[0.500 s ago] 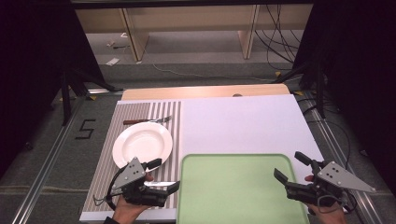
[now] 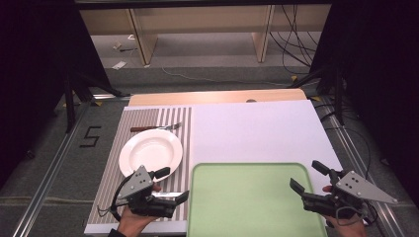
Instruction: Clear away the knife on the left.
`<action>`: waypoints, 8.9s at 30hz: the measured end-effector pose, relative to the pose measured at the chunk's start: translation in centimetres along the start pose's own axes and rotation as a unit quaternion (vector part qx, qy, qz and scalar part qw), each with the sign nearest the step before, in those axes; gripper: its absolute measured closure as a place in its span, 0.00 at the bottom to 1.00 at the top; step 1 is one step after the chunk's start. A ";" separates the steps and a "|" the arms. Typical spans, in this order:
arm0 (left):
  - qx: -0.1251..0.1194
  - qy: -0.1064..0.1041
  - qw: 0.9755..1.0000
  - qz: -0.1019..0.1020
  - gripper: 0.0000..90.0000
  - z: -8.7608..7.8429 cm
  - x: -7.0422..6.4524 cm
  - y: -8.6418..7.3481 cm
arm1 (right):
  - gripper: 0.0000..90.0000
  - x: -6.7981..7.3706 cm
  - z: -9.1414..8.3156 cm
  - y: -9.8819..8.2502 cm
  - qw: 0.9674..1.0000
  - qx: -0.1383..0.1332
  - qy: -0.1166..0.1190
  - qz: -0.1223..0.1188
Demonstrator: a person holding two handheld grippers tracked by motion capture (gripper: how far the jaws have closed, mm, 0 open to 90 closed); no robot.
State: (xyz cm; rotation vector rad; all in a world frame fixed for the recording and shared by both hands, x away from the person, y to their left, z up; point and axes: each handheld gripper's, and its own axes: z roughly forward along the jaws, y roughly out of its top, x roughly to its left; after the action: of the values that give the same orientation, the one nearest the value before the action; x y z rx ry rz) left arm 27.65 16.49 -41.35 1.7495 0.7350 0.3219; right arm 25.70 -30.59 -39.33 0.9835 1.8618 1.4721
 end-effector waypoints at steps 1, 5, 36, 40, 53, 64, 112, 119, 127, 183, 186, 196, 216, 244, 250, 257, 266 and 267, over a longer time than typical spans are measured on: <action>0.008 0.000 1.000 0.008 0.07 0.0 0.0 0.0 | 0.14 0.0 0.0 0.0 1.000 0.000 0.000 0.000; 0.023 0.012 0.999 0.024 0.07 0.0 0.1 0.0 | 0.14 0.0 0.1 0.0 1.000 0.000 0.001 0.002; 0.214 -0.023 0.974 0.067 0.12 0.5 1.7 1.4 | 0.14 0.1 -0.2 0.0 1.000 -0.002 0.001 0.011; 0.246 -0.027 0.966 0.070 0.14 0.5 2.2 1.2 | 0.14 0.0 -0.2 0.0 1.000 -0.001 0.002 0.012; 0.364 0.002 0.929 0.072 0.18 0.3 4.8 -0.7 | 0.14 0.1 -0.2 0.0 1.000 0.000 0.002 0.012; 0.416 0.028 0.906 0.078 0.21 -0.3 6.2 -1.5 | 0.14 0.1 -0.2 0.0 1.000 0.001 0.003 0.012; 0.515 0.030 0.853 0.078 0.76 1.5 9.1 -3.0 | 0.16 0.2 0.0 -0.1 1.000 0.007 0.011 0.011; 0.519 0.019 0.848 0.102 0.85 1.7 8.8 -2.9 | 0.16 0.2 0.0 -0.1 1.000 0.009 0.011 0.010; 0.517 0.018 0.851 0.096 0.85 1.7 8.6 -2.8 | 0.16 0.2 0.1 -0.1 1.000 0.010 0.010 0.010; 0.396 -0.016 0.918 -0.001 0.85 2.6 1.9 2.7 | 0.16 0.3 0.0 -0.1 1.000 0.013 0.007 0.007; 0.396 -0.021 0.918 0.000 0.85 3.2 1.2 2.7 | 0.16 0.3 0.1 -0.1 1.000 0.013 0.007 0.008; 0.399 -0.058 0.915 0.004 0.85 5.7 -0.9 2.4 | 0.16 0.3 0.1 -0.2 1.000 0.015 0.005 0.009; 0.415 -0.101 0.904 0.013 0.85 10.8 -4.9 1.0 | 0.17 0.3 0.1 -0.2 1.000 0.014 0.007 0.008; 0.437 -0.096 0.894 0.017 0.76 13.8 -4.4 -1.3 | 0.17 0.2 0.0 -0.2 1.000 0.010 0.019 0.021; 0.414 -0.105 0.902 0.064 0.49 13.2 -4.4 0.0 | 0.17 0.2 0.1 -0.2 1.000 0.010 0.019 0.020; 0.385 -0.106 0.910 0.114 0.42 12.7 -5.6 1.8 | 0.17 0.2 0.1 -0.2 1.000 0.010 0.019 0.020; 0.372 -0.131 0.912 0.109 0.75 13.7 -7.4 1.4 | 0.17 0.1 0.1 -0.2 1.000 0.010 0.018 0.019; 0.372 -0.139 0.911 0.109 0.77 14.0 -7.5 1.3 | 0.17 0.2 0.1 -0.2 1.000 0.011 0.018 0.018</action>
State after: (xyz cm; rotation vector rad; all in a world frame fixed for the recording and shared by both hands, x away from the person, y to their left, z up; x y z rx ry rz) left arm 30.21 0.92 -43.30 2.5459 0.4738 -0.0875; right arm 25.63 -30.43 -39.51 1.0121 1.8987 1.5040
